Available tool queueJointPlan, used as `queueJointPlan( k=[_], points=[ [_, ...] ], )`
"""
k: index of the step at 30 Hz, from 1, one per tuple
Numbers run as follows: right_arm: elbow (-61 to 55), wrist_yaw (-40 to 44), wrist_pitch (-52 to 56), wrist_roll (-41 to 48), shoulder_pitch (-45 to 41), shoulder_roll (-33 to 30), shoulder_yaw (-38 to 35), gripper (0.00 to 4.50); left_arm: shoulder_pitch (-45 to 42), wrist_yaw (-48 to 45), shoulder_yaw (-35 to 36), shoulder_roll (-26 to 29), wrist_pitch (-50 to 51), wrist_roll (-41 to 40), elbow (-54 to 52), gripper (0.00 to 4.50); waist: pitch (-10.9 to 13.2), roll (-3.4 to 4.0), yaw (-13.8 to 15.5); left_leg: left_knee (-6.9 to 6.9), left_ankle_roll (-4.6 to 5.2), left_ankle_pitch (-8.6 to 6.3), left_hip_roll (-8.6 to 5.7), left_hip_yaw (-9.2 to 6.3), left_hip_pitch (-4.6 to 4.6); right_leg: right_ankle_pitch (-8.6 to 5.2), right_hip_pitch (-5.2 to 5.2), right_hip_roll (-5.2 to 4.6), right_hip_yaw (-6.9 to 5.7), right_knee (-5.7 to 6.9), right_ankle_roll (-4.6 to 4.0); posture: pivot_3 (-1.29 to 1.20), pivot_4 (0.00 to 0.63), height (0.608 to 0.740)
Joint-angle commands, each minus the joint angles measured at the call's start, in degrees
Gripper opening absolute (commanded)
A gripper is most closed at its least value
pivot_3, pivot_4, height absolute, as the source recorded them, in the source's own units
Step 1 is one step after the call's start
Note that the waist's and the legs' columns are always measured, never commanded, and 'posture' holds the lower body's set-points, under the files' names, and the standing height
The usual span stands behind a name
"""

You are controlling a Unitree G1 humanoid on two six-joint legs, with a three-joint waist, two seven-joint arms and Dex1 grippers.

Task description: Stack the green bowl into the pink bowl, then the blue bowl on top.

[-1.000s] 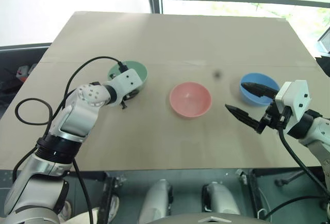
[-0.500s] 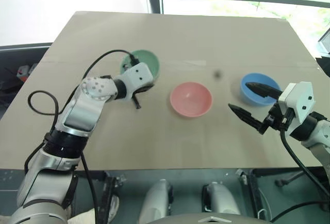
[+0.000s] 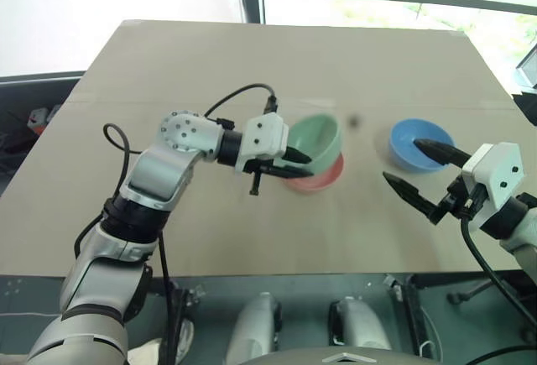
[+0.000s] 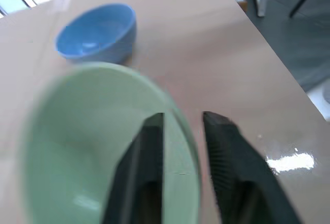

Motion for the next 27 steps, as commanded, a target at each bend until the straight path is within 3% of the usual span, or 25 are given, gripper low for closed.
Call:
queueJointPlan(
  k=[1,2,3,7,12,15,17,20,22,24,27],
  points=[
    [-2.3,-1.1,-1.3,-0.9,0.7,-0.8,-1.2,3.78,-1.8,3.3,1.8,-2.0,-3.4,1.5,1.5,2.96,0.0,-0.01,0.1,0.01,0.0,0.0,0.0,-0.01,-0.01,0.0,0.0,0.0,0.0,-0.01,0.0,0.0,0.15,0.74],
    [-2.1,-1.2,-1.4,-1.3,0.6,-0.9,-0.8,3.78,-2.1,4.1,2.3,-2.6,-3.4,1.6,2.0,3.21,0.0,-0.01,0.1,0.01,0.0,0.0,0.0,-0.02,-0.01,0.0,0.0,-0.02,-0.01,-0.01,0.0,0.0,0.15,0.74],
    [-1.2,-1.6,-0.8,-2.5,0.3,-1.6,0.4,3.78,-1.8,5.0,3.8,-2.9,-2.3,0.4,2.1,3.77,0.0,-0.01,0.1,0.03,0.01,0.0,0.0,-0.03,-0.02,0.0,0.0,-0.02,-0.02,-0.01,0.0,0.0,0.15,0.74],
    [7.3,-3.4,-0.8,-12.4,-2.5,-6.5,7.7,3.78,2.7,8.4,13.3,-7.7,-4.9,-8.7,1.8,3.77,0.0,-0.03,-0.3,0.13,0.02,-0.01,0.1,-0.01,0.0,0.0,0.01,-0.04,0.03,0.04,0.0,0.0,0.15,0.74],
    [23.9,-1.0,-7.3,-22.0,-12.7,-9.2,18.6,3.78,11.3,6.2,18.0,-3.4,0.1,-14.3,-4.2,3.77,0.0,-0.01,-1.1,0.09,0.0,0.0,0.09,0.04,0.07,0.0,0.0,0.02,0.07,0.06,0.0,0.0,0.15,0.74],
    [37.3,0.5,-12.2,-28.8,-20.8,-10.1,24.9,3.78,14.9,3.6,21.5,-1.6,5.6,-22.2,-6.6,3.77,0.0,0.02,-0.3,0.11,0.02,-0.01,0.09,0.02,0.0,0.0,0.0,-0.08,0.03,0.0,0.0,0.0,0.15,0.74],
    [43.1,1.1,-14.0,-30.5,-24.1,-9.4,26.7,3.78,16.9,2.3,23.1,0.1,9.3,-26.5,-8.5,4.28,0.0,0.01,-0.1,0.17,0.07,-0.04,0.09,0.02,-0.02,0.0,0.0,-0.1,0.04,0.0,0.0,0.0,0.15,0.74],
    [48.7,3.1,-17.0,-32.2,-26.6,-9.1,28.2,3.78,18.8,5.7,24.6,-0.3,7.5,-25.4,-10.2,4.39,0.0,0.03,0.1,0.14,0.06,-0.04,0.09,-0.1,-0.08,0.0,0.0,-0.1,-0.02,-0.02,0.0,0.0,0.15,0.74],
    [51.1,4.4,-17.5,-32.2,-27.6,-8.8,28.3,3.53,19.8,8.1,25.3,-0.8,7.3,-24.8,-10.6,4.46,0.0,0.04,0.1,0.14,0.06,-0.04,0.09,-0.11,-0.09,0.0,0.0,-0.09,-0.02,-0.04,0.0,0.0,0.15,0.74],
    [52.4,5.4,-18.3,-32.3,-28.0,-8.6,28.2,2.95,21.0,9.1,25.3,-0.9,7.2,-24.4,-11.4,4.5,0.0,0.04,-0.2,0.13,0.06,-0.04,0.07,-0.06,-0.09,0.0,0.01,-0.09,0.02,-0.03,0.01,0.0,0.15,0.74],
    [53.5,6.1,-19.1,-32.5,-28.4,-8.3,27.9,1.73,22.9,10.5,24.9,-1.1,7.5,-24.6,-12.9,4.5,0.0,0.05,-0.2,0.14,0.05,-0.03,0.08,-0.05,-0.06,0.0,0.01,-0.09,0.04,-0.02,0.01,0.0,0.15,0.74]
  ],
)
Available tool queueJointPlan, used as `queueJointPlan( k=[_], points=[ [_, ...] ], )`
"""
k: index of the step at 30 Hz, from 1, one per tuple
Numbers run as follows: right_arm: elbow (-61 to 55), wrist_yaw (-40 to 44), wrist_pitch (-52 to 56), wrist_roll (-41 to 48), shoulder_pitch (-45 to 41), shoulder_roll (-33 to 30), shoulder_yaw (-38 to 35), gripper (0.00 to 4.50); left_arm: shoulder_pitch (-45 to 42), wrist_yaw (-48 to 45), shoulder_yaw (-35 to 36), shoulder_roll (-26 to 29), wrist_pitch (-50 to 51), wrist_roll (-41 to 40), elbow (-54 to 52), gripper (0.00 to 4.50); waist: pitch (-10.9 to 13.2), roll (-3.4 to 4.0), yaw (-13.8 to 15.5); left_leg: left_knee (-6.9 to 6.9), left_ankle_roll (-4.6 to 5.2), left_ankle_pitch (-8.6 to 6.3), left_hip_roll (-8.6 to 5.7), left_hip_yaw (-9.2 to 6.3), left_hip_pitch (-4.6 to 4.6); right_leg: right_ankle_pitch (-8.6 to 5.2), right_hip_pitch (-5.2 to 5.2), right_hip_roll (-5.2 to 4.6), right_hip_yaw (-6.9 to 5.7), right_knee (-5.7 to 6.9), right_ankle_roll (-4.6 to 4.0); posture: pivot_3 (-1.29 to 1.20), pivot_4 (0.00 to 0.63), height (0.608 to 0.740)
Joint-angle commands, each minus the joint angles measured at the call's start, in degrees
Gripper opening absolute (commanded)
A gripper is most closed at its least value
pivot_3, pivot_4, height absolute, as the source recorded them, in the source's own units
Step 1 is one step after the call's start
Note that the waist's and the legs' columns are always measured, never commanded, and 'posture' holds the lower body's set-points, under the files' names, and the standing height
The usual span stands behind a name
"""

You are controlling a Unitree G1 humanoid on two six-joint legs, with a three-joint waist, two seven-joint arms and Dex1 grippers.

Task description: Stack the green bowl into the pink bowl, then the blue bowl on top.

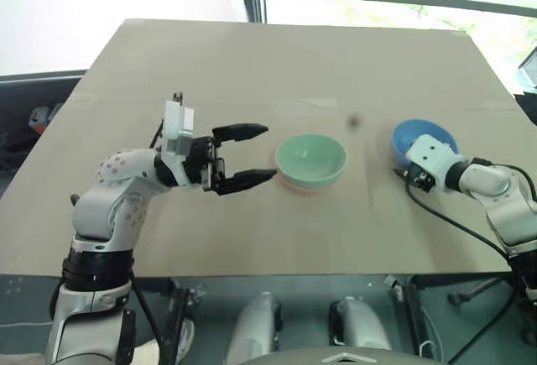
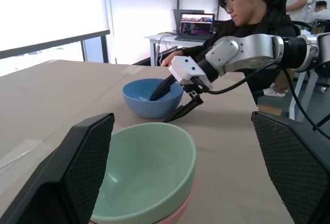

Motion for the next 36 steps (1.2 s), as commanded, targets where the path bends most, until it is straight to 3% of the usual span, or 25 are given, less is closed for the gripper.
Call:
queueJointPlan(
  k=[1,3,5,8,14,23,26,33,36],
  points=[
    [0.5,1.0,-2.0,-0.4,-1.6,0.1,-1.6,1.29,2.1,2.1,0.7,-0.1,-0.9,0.4,-4.2,4.5,0.0,0.01,0.0,0.0,-0.01,0.0,0.01,0.0,0.01,0.0,0.0,0.0,0.0,0.01,0.0,0.0,0.15,0.74],
    [0.7,0.9,-2.3,-0.6,-1.9,0.5,-2.0,0.43,2.8,3.1,0.3,-0.5,-2.4,1.5,-4.9,4.5,0.0,0.01,0.0,0.0,-0.02,0.01,0.02,0.0,0.02,0.0,0.0,0.02,0.0,0.02,0.0,0.0,0.15,0.74],
    [0.1,0.8,-2.3,-0.7,-2.1,0.6,-2.6,0.02,3.1,4.0,0.2,-1.2,-4.2,2.6,-5.1,4.5,0.0,0.01,0.1,0.01,-0.02,0.01,0.02,0.0,0.04,0.0,0.01,0.02,0.0,0.03,0.0,0.0,0.15,0.74],
    [-3.6,1.6,-2.3,1.3,-2.6,1.0,-4.4,0.02,3.1,5.2,0.2,-1.7,-4.0,2.8,-4.8,4.5,0.0,0.02,0.1,0.04,-0.02,0.01,0.01,-0.01,0.04,0.0,0.04,0.01,0.0,0.02,0.0,0.0,0.15,0.74],
    [-22.5,7.0,2.8,14.6,-4.4,6.3,-6.2,0.02,5.3,5.6,-1.0,-2.4,-7.0,5.9,-2.1,4.5,0.0,0.07,-0.4,-0.08,-0.03,0.01,0.05,0.01,0.07,0.0,0.02,0.04,0.0,0.01,0.0,0.0,0.15,0.74],
    [-28.7,5.3,5.7,12.3,-7.4,17.1,6.5,0.02,6.4,6.4,-1.0,-2.9,-9.4,8.7,0.6,4.5,0.0,-0.01,0.2,0.0,-0.03,0.01,-0.02,-0.05,0.05,0.0,0.05,-0.01,-0.06,0.03,-0.01,0.0,0.15,0.74],
    [-28.1,7.7,9.2,14.5,-8.0,17.7,7.9,0.02,6.7,6.3,-0.8,-2.8,-9.6,8.8,0.9,4.5,0.0,0.0,0.1,-0.02,-0.04,0.02,-0.01,-0.05,0.05,0.0,0.02,0.03,-0.06,0.04,-0.01,0.0,0.15,0.74],
    [-26.6,9.3,5.5,13.4,-8.1,15.7,6.1,2.21,8.1,6.3,0.4,-2.2,-9.7,8.4,0.1,4.5,0.0,0.0,0.1,-0.02,-0.03,0.01,0.0,-0.06,0.05,0.0,0.02,0.02,-0.08,0.03,-0.01,0.0,0.15,0.74],
    [-29.1,9.3,6.5,17.6,-6.4,16.0,2.5,2.21,8.7,7.5,0.3,-2.2,-9.1,8.6,-0.6,4.5,0.0,0.01,0.1,-0.02,-0.03,0.01,0.0,-0.05,0.06,0.0,0.02,0.02,-0.08,0.03,-0.01,0.0,0.15,0.74]
  ],
)
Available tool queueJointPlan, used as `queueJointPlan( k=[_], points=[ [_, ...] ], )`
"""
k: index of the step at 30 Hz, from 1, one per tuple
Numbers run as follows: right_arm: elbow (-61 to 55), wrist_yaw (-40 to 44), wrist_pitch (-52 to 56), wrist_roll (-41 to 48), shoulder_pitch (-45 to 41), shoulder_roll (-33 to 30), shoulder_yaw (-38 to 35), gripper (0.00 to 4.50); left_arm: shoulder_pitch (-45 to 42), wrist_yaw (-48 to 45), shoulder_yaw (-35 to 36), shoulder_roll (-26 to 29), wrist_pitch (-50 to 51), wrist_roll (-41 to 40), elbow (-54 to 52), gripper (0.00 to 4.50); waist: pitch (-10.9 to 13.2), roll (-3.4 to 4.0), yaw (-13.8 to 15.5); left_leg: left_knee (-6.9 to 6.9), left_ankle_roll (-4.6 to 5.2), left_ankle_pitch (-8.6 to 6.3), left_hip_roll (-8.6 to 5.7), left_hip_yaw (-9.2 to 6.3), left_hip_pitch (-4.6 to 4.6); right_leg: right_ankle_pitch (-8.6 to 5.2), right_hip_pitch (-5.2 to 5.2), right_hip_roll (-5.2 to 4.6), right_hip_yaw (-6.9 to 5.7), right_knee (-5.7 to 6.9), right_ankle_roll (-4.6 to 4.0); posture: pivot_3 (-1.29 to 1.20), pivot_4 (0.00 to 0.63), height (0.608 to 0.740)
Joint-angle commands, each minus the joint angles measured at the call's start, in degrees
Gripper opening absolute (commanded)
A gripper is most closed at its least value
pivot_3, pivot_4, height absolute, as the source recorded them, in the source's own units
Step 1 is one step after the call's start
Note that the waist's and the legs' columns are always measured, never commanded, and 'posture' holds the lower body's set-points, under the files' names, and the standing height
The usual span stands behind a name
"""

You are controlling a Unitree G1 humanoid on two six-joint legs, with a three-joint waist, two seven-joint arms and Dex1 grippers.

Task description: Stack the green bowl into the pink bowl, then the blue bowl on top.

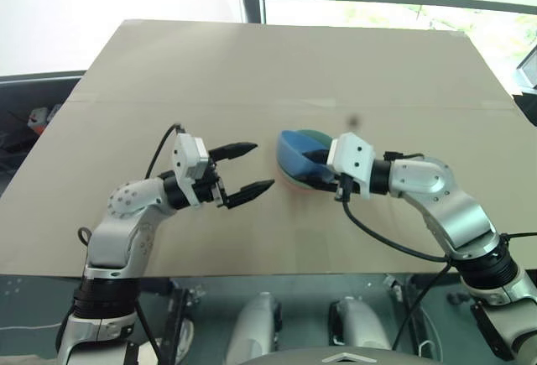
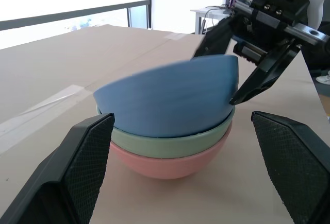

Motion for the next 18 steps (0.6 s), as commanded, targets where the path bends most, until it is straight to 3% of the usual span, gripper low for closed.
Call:
queueJointPlan(
  k=[1,6,10,18],
  points=[
    [-5.4,-1.0,1.0,6.7,1.7,1.5,-7.5,2.21,0.9,1.4,1.1,0.2,-0.5,-0.2,-2.4,4.5,0.0,-0.01,0.0,0.0,0.0,0.0,0.0,0.0,0.0,0.0,0.0,0.0,0.0,0.0,0.0,0.0,0.15,0.74],
    [-10.5,-3.5,2.3,14.3,9.7,2.4,-17.2,2.21,2.8,5.5,1.8,-0.2,0.2,0.7,-3.2,4.5,0.0,-0.05,0.2,-0.07,0.0,0.0,0.02,-0.04,-0.02,0.0,0.02,-0.02,-0.03,-0.01,0.0,0.0,0.15,0.74],
    [-13.5,-3.4,4.5,17.6,18.6,-1.3,-24.7,2.21,6.5,7.3,5.7,-1.7,-1.9,-1.3,-3.7,4.5,0.0,-0.04,0.1,-0.1,0.02,-0.01,0.0,-0.03,-0.01,0.01,0.06,-0.08,-0.01,-0.01,0.0,0.0,0.15,0.74],
    [-14.8,-0.3,3.3,22.0,38.2,-8.6,-45.3,2.21,14.9,4.7,14.1,6.1,2.8,-4.5,-5.8,4.5,0.0,0.0,0.1,-0.16,0.01,-0.01,0.06,0.02,0.15,-0.01,0.08,-0.07,0.05,-0.05,-0.02,0.0,0.15,0.74]
  ],
)
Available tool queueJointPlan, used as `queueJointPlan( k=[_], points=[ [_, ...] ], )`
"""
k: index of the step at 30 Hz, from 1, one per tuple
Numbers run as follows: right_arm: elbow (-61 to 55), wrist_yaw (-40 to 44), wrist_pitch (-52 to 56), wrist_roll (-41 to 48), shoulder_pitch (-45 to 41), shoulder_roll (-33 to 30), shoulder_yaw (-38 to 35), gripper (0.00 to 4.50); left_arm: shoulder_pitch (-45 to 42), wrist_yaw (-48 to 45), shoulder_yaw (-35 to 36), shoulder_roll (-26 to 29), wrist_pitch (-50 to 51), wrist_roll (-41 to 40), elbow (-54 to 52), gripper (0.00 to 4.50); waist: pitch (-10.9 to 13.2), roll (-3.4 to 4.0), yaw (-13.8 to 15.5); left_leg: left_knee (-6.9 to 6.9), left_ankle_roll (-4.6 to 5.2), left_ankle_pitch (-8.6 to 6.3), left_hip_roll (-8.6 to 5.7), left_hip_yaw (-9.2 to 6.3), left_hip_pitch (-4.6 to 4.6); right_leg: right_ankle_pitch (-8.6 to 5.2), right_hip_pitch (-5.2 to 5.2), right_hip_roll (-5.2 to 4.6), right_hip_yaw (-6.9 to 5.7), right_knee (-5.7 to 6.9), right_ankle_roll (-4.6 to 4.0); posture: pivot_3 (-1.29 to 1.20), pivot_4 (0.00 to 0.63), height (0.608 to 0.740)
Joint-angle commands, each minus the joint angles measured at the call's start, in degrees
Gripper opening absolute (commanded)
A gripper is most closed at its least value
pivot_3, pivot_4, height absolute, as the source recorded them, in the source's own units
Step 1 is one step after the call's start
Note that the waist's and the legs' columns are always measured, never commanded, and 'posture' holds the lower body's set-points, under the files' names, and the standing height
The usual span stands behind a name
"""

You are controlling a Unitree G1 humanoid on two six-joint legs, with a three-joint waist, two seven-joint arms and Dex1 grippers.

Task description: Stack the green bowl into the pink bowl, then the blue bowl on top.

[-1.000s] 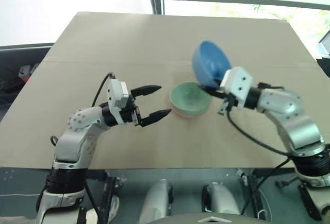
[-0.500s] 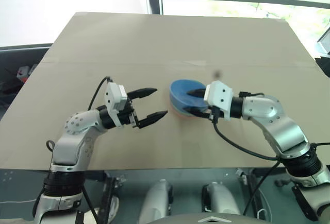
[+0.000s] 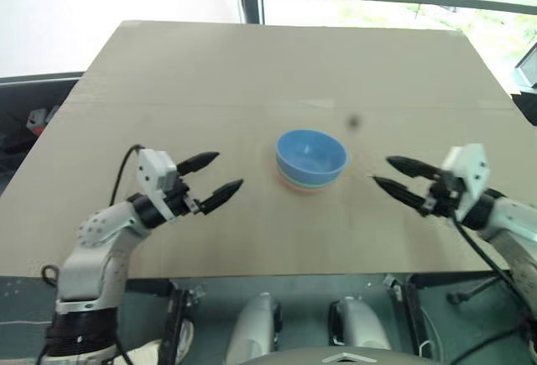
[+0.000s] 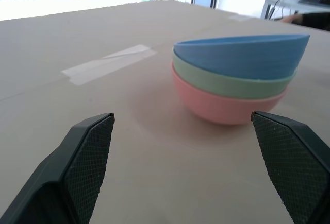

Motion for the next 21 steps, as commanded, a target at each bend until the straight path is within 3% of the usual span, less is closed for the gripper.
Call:
queueJointPlan(
  k=[1,10,15,21],
  points=[
    [-2.0,2.4,-1.8,2.0,5.2,-2.3,-8.8,2.21,2.2,-2.5,3.2,2.5,0.6,-2.1,-2.0,4.5,0.0,-0.01,0.0,0.0,0.01,-0.01,0.0,-0.01,0.02,0.0,0.02,0.0,0.0,-0.01,0.0,0.0,0.15,0.74],
    [-0.7,5.7,-0.7,5.5,12.9,-5.2,-16.4,2.21,2.8,-1.9,2.6,2.5,2.2,-2.4,-3.8,4.5,0.0,-0.04,0.0,-0.01,0.18,-0.11,-0.02,0.0,0.11,-0.06,0.1,-0.04,0.07,-0.01,-0.1,0.0,0.15,0.74],
    [-0.7,5.2,1.2,7.8,13.4,-5.9,-16.8,4.35,2.3,-1.6,2.1,2.3,3.2,-2.5,-4.6,4.5,0.0,-0.05,0.2,-0.02,0.19,-0.12,-0.02,-0.01,0.11,-0.07,0.1,-0.06,0.08,-0.01,-0.13,0.0,0.15,0.74],
    [-0.2,4.6,-2.7,3.5,13.4,-6.6,-15.8,4.46,2.2,-1.3,2.0,2.1,3.7,-2.4,-5.0,4.5,0.0,-0.05,0.1,-0.02,0.19,-0.11,-0.03,0.02,0.09,-0.07,0.1,-0.08,0.1,-0.06,-0.13,0.0,0.15,0.74]
  ],
)
